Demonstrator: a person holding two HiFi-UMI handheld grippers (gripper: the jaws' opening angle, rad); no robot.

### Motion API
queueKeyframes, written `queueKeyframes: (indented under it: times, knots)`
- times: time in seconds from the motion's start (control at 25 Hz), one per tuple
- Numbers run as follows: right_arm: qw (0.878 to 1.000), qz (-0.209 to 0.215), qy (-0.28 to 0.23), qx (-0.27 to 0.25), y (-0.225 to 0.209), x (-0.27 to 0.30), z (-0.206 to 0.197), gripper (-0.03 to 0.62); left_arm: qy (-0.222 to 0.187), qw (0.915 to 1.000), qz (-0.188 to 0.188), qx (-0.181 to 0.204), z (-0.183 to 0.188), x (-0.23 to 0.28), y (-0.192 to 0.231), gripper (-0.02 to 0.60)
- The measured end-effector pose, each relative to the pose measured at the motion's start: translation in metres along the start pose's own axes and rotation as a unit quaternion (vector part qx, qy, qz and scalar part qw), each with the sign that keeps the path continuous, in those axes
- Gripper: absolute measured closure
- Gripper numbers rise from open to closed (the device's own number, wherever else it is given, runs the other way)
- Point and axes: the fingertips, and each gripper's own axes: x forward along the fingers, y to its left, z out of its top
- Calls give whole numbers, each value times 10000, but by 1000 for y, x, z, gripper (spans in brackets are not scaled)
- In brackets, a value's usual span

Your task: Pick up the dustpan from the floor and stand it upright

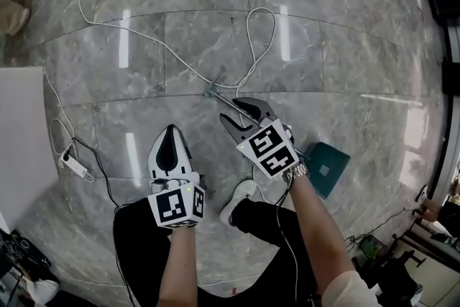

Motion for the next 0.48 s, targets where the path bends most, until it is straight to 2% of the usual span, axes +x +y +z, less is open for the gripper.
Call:
queueKeyframes:
  times: [0.08, 0.16, 0.32, 0.48]
  knots:
    - [9998, 81, 177, -78, -16, 50, -45, 436, 14, 9997, -191, 155, -53, 32, 3, 574]
    - [9993, 184, 285, -166, -30, 100, -87, 437, 7, 9996, -176, 231, -106, 64, 15, 574]
    - [9989, 264, 287, -264, -53, 190, -153, 437, -51, 9979, 649, 46, -189, 115, 62, 574]
    - [9975, 345, 421, -445, -65, 265, -194, 437, -391, 9957, 842, 33, -236, 149, 85, 574]
